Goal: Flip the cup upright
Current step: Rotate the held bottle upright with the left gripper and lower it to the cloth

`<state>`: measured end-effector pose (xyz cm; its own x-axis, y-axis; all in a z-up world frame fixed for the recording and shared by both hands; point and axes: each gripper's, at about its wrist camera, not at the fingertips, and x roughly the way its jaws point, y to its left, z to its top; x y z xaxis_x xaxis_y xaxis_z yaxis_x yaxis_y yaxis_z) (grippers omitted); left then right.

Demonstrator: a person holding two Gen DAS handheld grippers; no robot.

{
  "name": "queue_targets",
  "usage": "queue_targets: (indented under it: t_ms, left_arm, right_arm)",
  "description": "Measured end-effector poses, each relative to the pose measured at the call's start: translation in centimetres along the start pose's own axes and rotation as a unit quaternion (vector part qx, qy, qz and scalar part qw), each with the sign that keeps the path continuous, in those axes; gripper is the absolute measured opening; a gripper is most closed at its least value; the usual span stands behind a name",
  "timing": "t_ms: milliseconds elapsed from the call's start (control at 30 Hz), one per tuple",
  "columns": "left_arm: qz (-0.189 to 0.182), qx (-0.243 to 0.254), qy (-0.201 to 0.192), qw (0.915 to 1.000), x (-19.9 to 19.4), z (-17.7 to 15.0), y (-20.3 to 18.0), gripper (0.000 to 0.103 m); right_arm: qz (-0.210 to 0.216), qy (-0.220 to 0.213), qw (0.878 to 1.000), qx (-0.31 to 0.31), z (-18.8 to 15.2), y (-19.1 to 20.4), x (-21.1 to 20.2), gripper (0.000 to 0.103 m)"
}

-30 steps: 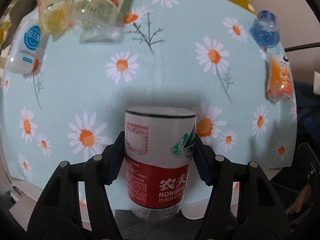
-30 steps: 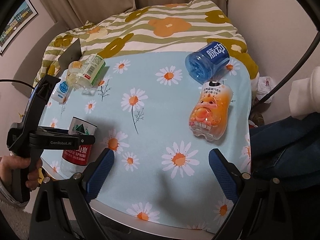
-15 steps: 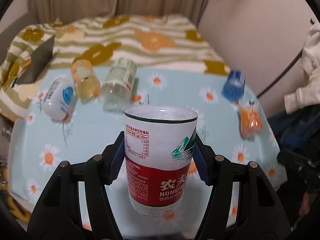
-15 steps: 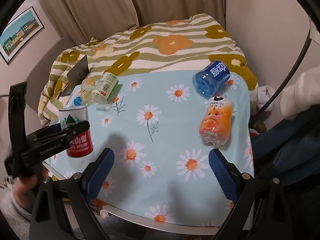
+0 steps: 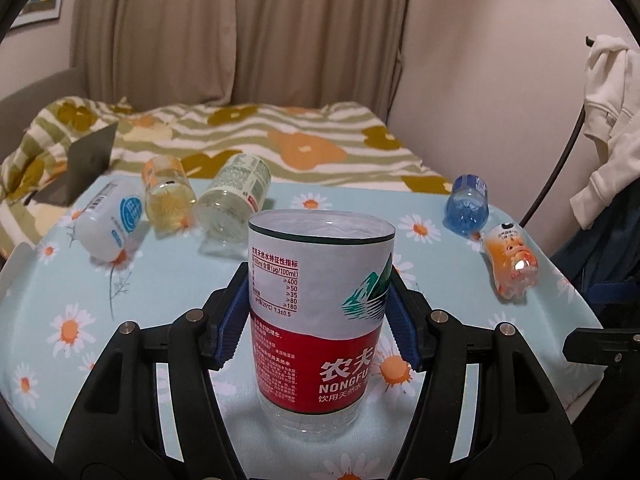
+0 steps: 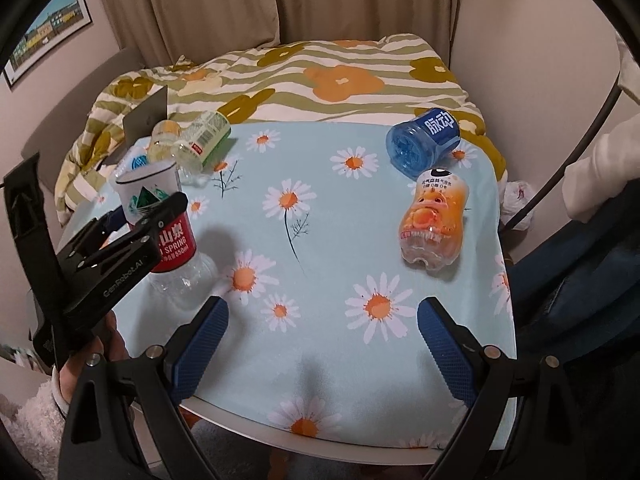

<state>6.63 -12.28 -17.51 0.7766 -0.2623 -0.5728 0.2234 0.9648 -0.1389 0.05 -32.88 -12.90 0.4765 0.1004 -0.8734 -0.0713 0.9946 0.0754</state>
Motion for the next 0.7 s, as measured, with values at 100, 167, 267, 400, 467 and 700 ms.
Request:
queue_targets:
  t_ms: [100,167,267,400,467,700]
  left_arm:
    - [0.0,0.001,-0.015,0.9999,-0.5,-0.5,0.0,0.067]
    - [0.0,-0.002,-0.016,0.9999,-0.8,-0.7,-0.1,0.067]
    - [-0.002,-0.006,-0.008,1.0,-1.3,-1.0,0.0,0.068]
    - [-0.008,-0.009,0.031,0.9994,-1.4,-1.5,0.3,0.068]
    - [-0.009,-0.005,0.037,0.9993,-1.6,-1.6,0.3,0.068]
    - [0.0,0.013,0.068,0.9976,-1.7,-2.0,-0.1,0.068]
  right_arm:
    - [-0.007,-0.001,1.0,-0.009,-0.4,0.5,0.0,0.095]
    - [-0.01,-0.001,1.0,-0.015,-0.5,0.8,0.0,0.095]
    - [-0.013,-0.003,1.0,-0.025,-0.6,1.3,-0.1,0.095]
    - [-0.009,-0.009,1.0,-0.023,-0.7,1.6,-0.4,0.095]
    - [-0.004,-0.015,1.0,-0.016,-0.7,1.5,-0.6,0.095]
    - [0.009,-0.02,1.0,0.009,-0.8,1.3,-1.2,0.095]
